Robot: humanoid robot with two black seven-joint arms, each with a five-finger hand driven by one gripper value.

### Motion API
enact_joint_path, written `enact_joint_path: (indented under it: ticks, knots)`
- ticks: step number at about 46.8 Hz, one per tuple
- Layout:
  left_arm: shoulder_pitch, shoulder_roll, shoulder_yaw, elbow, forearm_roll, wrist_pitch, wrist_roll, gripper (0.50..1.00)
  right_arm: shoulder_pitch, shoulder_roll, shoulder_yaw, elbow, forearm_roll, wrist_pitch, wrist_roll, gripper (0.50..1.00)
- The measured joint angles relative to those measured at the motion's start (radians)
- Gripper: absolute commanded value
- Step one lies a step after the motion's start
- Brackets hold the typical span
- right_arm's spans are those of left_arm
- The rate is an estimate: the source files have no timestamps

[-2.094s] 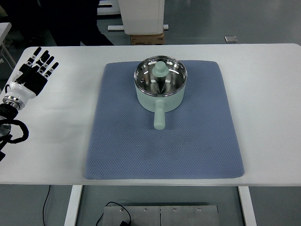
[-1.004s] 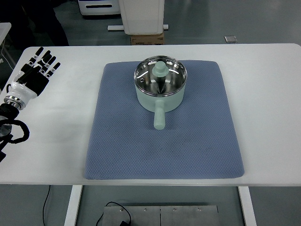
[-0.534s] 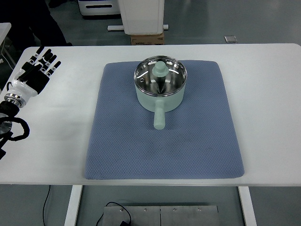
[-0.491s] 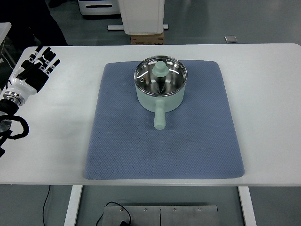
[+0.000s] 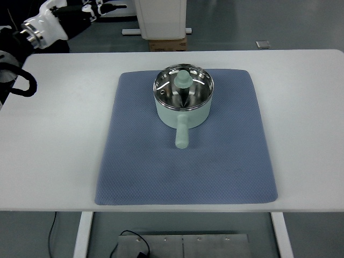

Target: Rotate green pot handle

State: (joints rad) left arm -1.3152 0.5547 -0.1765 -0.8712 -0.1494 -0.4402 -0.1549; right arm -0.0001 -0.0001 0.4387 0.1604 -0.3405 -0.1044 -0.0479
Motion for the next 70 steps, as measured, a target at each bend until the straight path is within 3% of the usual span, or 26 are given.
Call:
enact_joint_path:
  ticks: [5,10,22,37,48,70]
  knots:
    - [-0.09,-0.03,0.077,-0.057,0.063,-0.005,0.0,1.0,0.0,0.0,0.0,0.0,0.0,0.0,0.0,1.0]
    - [-0.122,-0.089,0.098,-0.079,0.169,-0.041,0.008,1.0,0.0,0.0,0.0,0.0,0.0,0.0,0.0,1.0]
    - [-0.137,-0.199,0.1,-0.081,0.276,-0.168,0.105,1.0,0.0,0.0,0.0,0.0,0.0,0.0,0.001,1.0]
    - [-0.154,-0.299,0.109,-0.121,0.351,-0.171,0.214,1.0,0.0,0.0,0.0,0.001,0.0,0.0,0.0,1.0]
    - [-0.204,-0.387,0.24,-0.123,0.372,-0.171,0.217,1.0,0.0,0.0,0.0,0.001,0.0,0.0,0.0,1.0]
    - [-0.229,-0.397,0.399,-0.136,0.372,-0.171,0.216,1.0,0.0,0.0,0.0,0.0,0.0,0.0,0.0,1.0]
